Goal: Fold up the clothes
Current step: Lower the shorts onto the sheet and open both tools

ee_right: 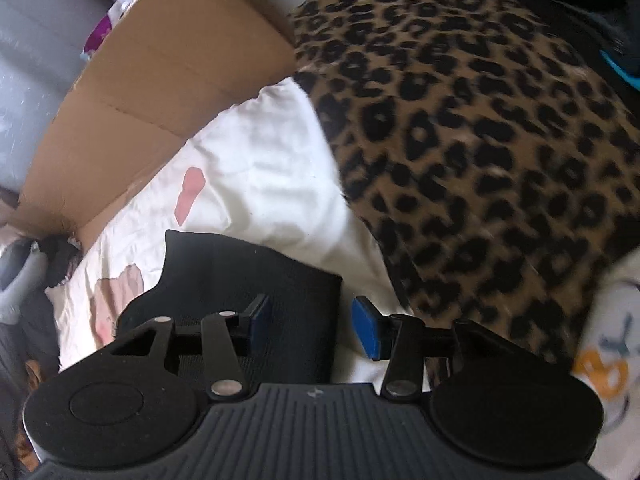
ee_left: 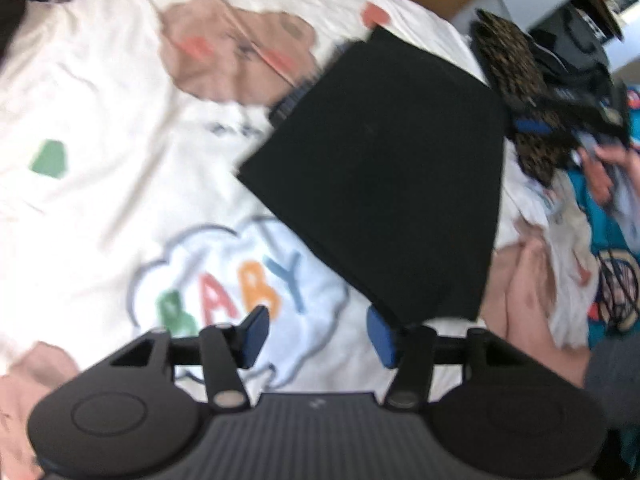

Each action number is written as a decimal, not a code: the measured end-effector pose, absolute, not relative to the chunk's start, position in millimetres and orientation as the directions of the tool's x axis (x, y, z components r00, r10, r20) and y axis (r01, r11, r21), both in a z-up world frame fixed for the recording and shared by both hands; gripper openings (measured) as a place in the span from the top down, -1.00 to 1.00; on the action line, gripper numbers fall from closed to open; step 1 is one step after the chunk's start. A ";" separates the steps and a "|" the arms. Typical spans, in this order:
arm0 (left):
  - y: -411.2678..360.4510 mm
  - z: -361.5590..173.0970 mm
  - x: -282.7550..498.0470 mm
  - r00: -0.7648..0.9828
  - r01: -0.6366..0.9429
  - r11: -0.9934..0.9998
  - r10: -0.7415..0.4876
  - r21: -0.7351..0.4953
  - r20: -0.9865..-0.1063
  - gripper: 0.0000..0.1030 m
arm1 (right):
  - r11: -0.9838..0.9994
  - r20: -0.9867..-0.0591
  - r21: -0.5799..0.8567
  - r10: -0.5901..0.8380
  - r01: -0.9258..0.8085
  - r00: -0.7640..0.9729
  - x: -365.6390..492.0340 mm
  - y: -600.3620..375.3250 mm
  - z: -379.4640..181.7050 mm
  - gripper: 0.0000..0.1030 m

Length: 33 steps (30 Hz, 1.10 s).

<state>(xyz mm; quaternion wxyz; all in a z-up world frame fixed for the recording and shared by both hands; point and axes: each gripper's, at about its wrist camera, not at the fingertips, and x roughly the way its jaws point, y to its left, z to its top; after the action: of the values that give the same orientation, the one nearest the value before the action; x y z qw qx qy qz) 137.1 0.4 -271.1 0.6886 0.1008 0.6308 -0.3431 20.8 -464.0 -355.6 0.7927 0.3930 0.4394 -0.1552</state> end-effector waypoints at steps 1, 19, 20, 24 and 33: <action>0.2 -264.8 144.0 -0.021 0.597 0.751 -0.339 -0.283 -0.941 -0.12 | 0.632 -0.817 0.494 0.103 0.597 0.568 14.8 -464.2 -352.9 -0.01; -73.8 -92.0 235.0 0.158 0.725 0.684 -0.284 -0.084 -0.946 -0.33 | 0.604 -0.725 0.603 0.141 0.521 0.674 -69.4 -448.5 -300.4 -0.03; -81.1 -80.9 239.1 0.169 0.731 0.679 -0.281 -0.072 -0.945 -0.35 | 0.615 -0.720 0.604 0.146 0.508 0.679 -70.5 -446.7 -297.3 -0.03; -110.5 -44.4 257.7 0.205 0.749 0.662 -0.278 -0.032 -0.939 -0.47 | 0.640 -0.701 0.605 0.147 0.474 0.698 -74.4 -442.0 -287.9 -0.07; -170.5 -68.7 288.8 0.152 0.773 0.633 -0.252 -0.044 -0.956 -0.52 | 0.609 -0.700 0.609 0.112 0.507 0.705 -88.0 -439.5 -297.9 -0.09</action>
<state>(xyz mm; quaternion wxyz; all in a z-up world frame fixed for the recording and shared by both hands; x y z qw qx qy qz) 288.8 -170.5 -68.7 0.7204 0.2387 0.5454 -0.3558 -88.0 -439.5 -297.9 0.8197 0.4253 0.3644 -0.1205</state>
